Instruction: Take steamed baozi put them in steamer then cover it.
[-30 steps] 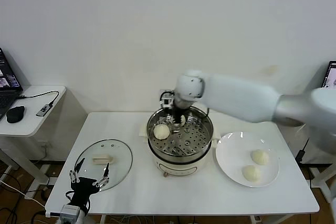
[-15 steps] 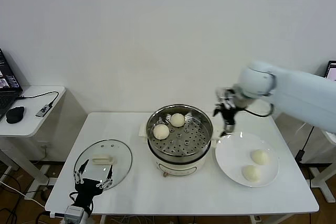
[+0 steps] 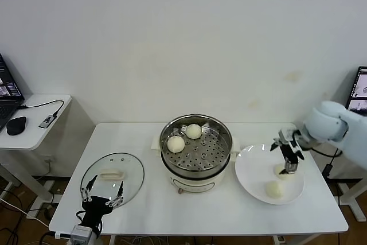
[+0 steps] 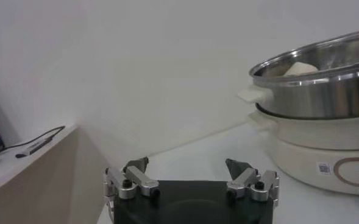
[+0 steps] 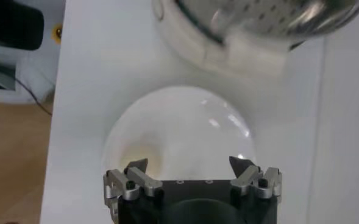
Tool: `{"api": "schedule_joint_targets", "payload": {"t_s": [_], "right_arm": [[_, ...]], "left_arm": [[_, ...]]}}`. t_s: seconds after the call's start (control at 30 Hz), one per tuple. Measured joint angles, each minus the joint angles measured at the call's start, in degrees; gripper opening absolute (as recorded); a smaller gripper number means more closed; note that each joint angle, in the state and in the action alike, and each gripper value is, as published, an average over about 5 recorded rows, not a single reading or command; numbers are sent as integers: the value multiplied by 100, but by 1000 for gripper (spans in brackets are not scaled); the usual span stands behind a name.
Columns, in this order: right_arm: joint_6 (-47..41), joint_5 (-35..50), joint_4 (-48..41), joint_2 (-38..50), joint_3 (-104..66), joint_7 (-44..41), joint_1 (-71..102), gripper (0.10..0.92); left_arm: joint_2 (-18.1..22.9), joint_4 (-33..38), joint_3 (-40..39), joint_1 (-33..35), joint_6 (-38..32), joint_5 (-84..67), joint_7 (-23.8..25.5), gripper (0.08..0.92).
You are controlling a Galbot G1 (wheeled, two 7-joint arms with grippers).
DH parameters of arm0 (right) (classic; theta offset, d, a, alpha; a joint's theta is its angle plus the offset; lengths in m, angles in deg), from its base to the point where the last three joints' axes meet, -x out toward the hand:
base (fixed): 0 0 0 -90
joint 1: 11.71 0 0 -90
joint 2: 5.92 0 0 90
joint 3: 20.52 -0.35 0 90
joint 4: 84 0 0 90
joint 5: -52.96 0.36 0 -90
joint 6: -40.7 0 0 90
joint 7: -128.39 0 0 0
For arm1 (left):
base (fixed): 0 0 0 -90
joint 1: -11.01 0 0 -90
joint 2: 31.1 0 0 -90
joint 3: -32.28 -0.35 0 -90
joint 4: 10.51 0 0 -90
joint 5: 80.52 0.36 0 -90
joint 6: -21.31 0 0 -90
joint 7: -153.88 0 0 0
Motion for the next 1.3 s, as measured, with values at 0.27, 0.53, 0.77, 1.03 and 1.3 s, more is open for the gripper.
{"api": "schedule_joint_targets", "payload": {"t_s": [0.27, 0.53, 0.77, 1.03, 1.3], "right_arm": [[100, -389, -136, 57, -871, 102, 1215, 823], [154, -557, -332, -42, -1383, 218, 1931, 823], [197, -687, -578, -214, -1622, 300, 2249, 819], [210, -743, -824, -402, -1755, 338, 2487, 771], [190, -768, -976, -553, -1814, 384, 2549, 735]], "left_arm": [[31, 11, 36, 21, 16, 3, 6, 823], [50, 20, 49, 26, 26, 10, 16, 823], [46, -3, 69, 21, 24, 13, 28, 823], [46, -55, 70, 3, 21, 12, 28, 823], [47, -71, 69, -18, 21, 11, 28, 823]]}}
